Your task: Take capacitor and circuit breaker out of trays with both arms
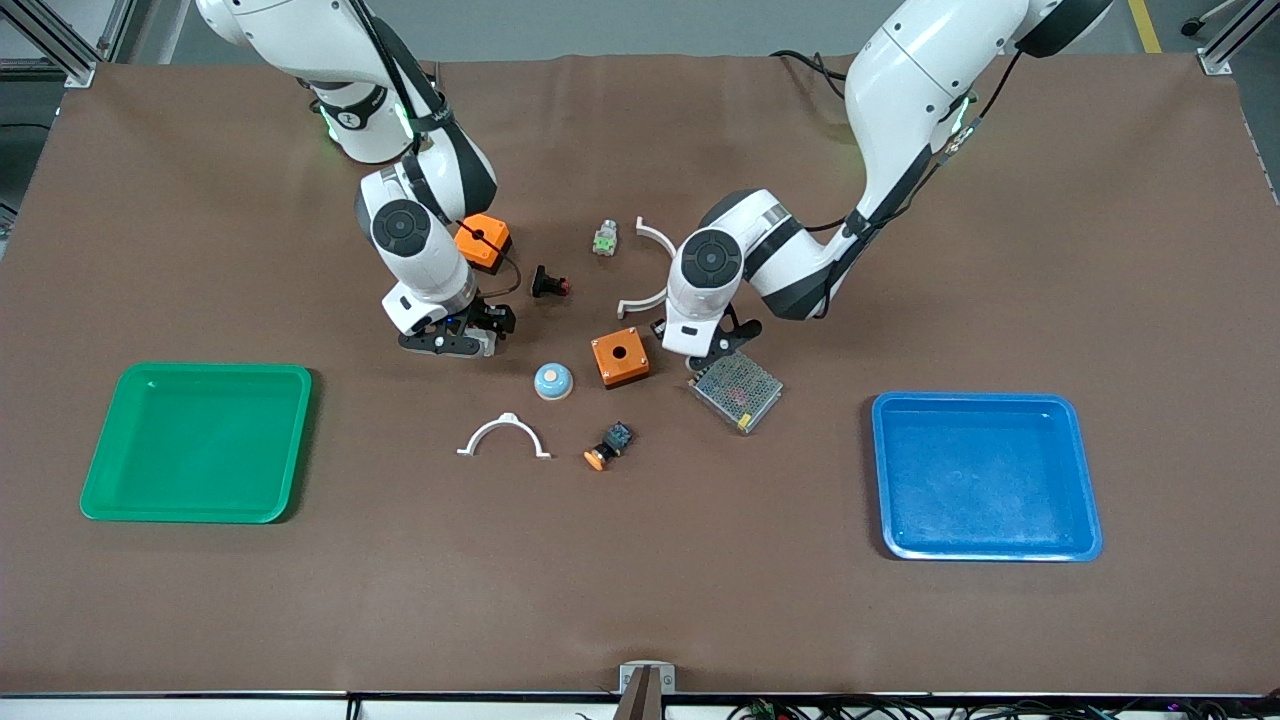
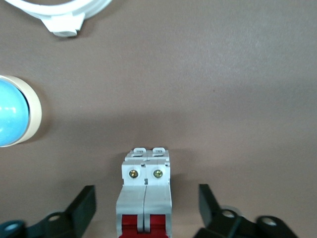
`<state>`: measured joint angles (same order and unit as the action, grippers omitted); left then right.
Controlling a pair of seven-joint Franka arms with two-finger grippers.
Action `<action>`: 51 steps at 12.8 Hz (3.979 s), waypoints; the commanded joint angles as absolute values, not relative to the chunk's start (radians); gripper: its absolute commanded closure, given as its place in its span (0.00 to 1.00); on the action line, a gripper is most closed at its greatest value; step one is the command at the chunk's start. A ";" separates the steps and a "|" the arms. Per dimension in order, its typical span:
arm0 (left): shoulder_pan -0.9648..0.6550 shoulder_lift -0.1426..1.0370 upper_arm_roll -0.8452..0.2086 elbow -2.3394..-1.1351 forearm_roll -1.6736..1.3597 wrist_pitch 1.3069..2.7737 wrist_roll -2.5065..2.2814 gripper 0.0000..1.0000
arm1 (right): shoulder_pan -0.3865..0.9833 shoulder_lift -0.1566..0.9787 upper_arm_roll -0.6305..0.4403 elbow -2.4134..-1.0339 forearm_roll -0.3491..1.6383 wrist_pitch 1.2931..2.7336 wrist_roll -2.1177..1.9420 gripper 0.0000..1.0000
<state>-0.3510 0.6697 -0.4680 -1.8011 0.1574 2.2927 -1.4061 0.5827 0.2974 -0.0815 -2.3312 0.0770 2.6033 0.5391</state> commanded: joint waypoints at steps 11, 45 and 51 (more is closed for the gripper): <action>-0.206 0.592 -0.442 -1.600 0.253 2.131 -1.350 0.00 | 0.273 0.184 -0.112 -1.718 -0.028 1.579 0.089 0.00; -0.037 0.006 -0.014 -1.499 0.032 1.448 -0.018 0.00 | -0.034 0.085 -0.115 -1.420 0.017 1.324 -0.098 0.00; -0.032 -0.008 -0.015 -1.538 -0.005 1.473 -0.081 0.00 | -0.100 0.063 -0.109 -1.425 0.020 1.319 -0.109 0.00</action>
